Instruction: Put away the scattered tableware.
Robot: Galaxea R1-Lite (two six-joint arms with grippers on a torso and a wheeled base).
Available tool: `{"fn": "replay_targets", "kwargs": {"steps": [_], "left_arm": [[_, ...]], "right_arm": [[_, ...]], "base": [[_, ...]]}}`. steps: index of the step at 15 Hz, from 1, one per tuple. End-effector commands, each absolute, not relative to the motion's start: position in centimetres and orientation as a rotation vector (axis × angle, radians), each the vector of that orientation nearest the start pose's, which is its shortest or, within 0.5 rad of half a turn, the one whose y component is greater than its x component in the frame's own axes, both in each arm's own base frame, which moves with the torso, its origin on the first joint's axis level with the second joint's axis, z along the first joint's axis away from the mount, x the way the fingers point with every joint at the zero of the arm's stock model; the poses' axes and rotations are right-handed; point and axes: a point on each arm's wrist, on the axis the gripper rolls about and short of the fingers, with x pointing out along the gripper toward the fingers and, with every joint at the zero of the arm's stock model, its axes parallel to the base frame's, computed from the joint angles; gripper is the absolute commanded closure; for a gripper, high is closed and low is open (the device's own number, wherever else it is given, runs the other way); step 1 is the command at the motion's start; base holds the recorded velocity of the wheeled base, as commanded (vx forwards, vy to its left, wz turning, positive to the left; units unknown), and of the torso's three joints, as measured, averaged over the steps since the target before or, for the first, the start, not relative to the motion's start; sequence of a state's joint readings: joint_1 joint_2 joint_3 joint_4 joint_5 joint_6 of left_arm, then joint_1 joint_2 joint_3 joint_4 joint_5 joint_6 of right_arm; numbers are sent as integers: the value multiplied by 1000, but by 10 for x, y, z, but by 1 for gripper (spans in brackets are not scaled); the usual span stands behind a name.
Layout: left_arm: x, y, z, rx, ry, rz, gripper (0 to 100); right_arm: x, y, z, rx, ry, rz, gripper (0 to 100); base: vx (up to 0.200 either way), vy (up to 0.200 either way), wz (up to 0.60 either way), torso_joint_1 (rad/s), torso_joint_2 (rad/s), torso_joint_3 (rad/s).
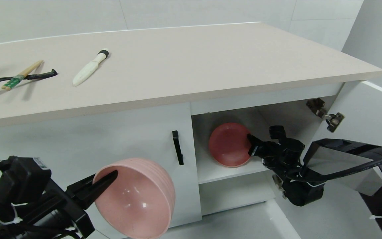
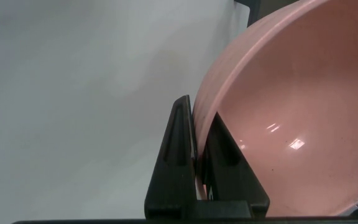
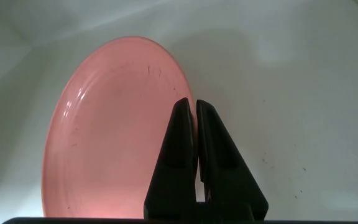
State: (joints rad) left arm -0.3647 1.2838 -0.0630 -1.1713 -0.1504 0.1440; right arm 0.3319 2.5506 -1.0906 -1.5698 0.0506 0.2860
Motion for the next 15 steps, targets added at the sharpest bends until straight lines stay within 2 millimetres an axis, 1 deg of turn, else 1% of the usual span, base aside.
{"fn": "replay_targets", "kwargs": {"steps": [1, 6, 7, 10, 12, 13, 14, 15], "left_arm": [[137, -56, 144, 146, 14, -518, 100], [137, -56, 144, 146, 14, -520, 100], [137, -56, 144, 147, 15, -520, 100], [138, -57, 144, 153, 13, -521, 100], [138, -57, 144, 151, 15, -521, 100], [137, -57, 144, 151, 14, -523, 100], [136, -57, 143, 151, 15, -526, 100], [134, -58, 142, 152, 19, -540, 100]], "right_arm": [[421, 149, 9, 297, -49, 400, 100], [422, 150, 4, 289, -46, 387, 100], [422, 150, 3, 287, -44, 387, 0], [420, 152, 6, 284, -47, 376, 0], [417, 152, 28, 226, -107, 359, 0], [409, 149, 42, 190, -119, 345, 0], [395, 148, 55, 175, -112, 350, 0], [365, 149, 71, 175, -78, 380, 0]], "base": [[0, 0, 0, 0, 0, 0], [0, 0, 0, 0, 0, 0], [0, 0, 0, 0, 0, 0], [0, 0, 0, 0, 0, 0], [0, 0, 0, 0, 0, 0], [0, 0, 0, 0, 0, 0], [0, 0, 0, 0, 0, 0], [0, 0, 0, 0, 0, 0]]}}
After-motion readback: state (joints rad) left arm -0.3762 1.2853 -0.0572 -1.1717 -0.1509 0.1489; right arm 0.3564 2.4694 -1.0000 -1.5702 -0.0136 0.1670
